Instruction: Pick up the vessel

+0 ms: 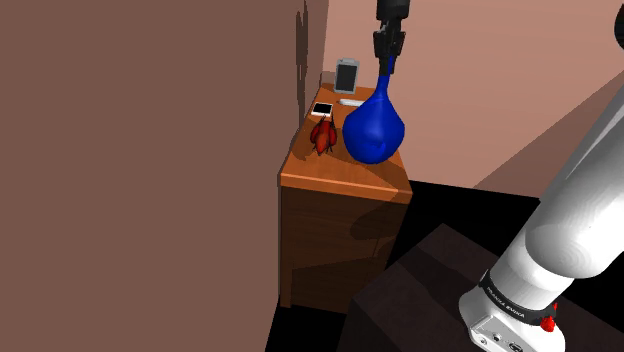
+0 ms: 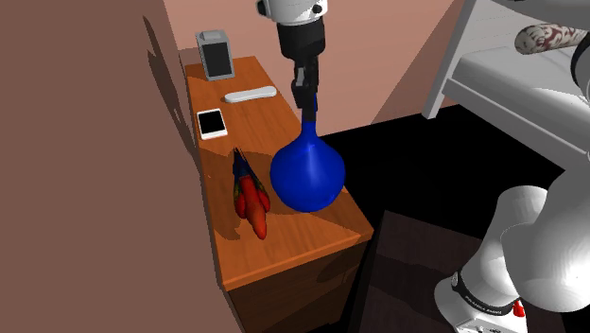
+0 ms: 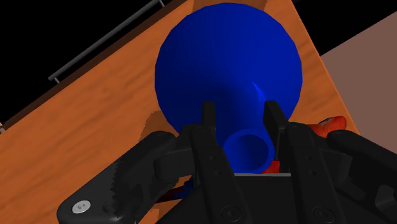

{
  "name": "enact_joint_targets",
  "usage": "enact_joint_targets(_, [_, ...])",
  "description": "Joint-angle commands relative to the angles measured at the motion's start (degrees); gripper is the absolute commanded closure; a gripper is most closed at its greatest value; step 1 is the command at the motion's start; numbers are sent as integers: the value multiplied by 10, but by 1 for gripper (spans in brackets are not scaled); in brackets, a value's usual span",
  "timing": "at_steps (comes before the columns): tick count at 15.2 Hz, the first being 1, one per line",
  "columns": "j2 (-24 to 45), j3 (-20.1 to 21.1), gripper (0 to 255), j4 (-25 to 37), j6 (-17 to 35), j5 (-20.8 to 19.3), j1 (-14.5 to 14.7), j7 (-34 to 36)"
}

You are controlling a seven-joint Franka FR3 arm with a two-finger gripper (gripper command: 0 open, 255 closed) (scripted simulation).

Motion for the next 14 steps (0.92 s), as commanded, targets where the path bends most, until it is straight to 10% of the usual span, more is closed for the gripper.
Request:
enact_joint_targets(1, [6,1,255,23,-16,0,0,1])
enact_joint_targets(14, [68,1,255,194,-126,-1,1,-2])
